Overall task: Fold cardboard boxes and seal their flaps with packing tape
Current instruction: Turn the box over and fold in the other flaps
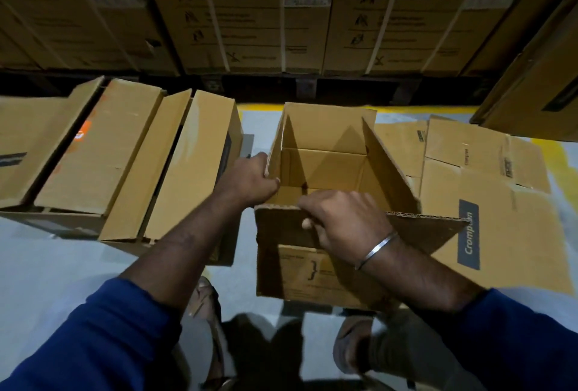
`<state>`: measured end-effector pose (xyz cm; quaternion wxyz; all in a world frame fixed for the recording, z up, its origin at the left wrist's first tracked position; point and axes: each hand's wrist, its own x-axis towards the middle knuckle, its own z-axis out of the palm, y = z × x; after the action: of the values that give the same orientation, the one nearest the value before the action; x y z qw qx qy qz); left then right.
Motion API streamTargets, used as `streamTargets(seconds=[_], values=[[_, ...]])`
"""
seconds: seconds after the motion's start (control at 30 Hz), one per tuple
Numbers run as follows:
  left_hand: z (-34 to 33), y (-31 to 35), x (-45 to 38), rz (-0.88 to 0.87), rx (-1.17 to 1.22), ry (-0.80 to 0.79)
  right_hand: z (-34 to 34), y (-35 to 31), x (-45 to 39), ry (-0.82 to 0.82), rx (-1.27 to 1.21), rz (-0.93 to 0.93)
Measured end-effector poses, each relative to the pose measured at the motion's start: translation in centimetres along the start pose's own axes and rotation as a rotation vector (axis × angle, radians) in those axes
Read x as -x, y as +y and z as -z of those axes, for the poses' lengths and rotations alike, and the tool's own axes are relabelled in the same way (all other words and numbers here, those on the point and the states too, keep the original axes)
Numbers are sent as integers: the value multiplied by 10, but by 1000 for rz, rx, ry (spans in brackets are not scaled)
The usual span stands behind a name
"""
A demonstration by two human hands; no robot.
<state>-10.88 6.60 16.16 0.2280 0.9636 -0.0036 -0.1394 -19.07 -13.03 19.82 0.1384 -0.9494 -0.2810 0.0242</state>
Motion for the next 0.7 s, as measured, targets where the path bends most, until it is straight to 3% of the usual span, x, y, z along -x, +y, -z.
streamTargets(seconds=[0.1, 0.23, 0.37, 0.53, 0.6, 0.7], values=[[9, -9, -2, 77, 212, -1, 0, 15, -14, -57, -47, -119], [9, -24, -1, 149, 240, -109, -14, 26, -37, -171, -20, -206], [10, -44, -5, 256, 338, -53, -15, 38, -49, -246, -98, -227], [11, -63, -11, 355, 490, 24, 15, 88, -38, -610, -387, -425], [9, -66, -12, 361, 489, 36, 26, 119, -23, -751, -389, -550], [9, -69, -12, 387, 512, 51, 31, 160, 0, -809, -432, -725]])
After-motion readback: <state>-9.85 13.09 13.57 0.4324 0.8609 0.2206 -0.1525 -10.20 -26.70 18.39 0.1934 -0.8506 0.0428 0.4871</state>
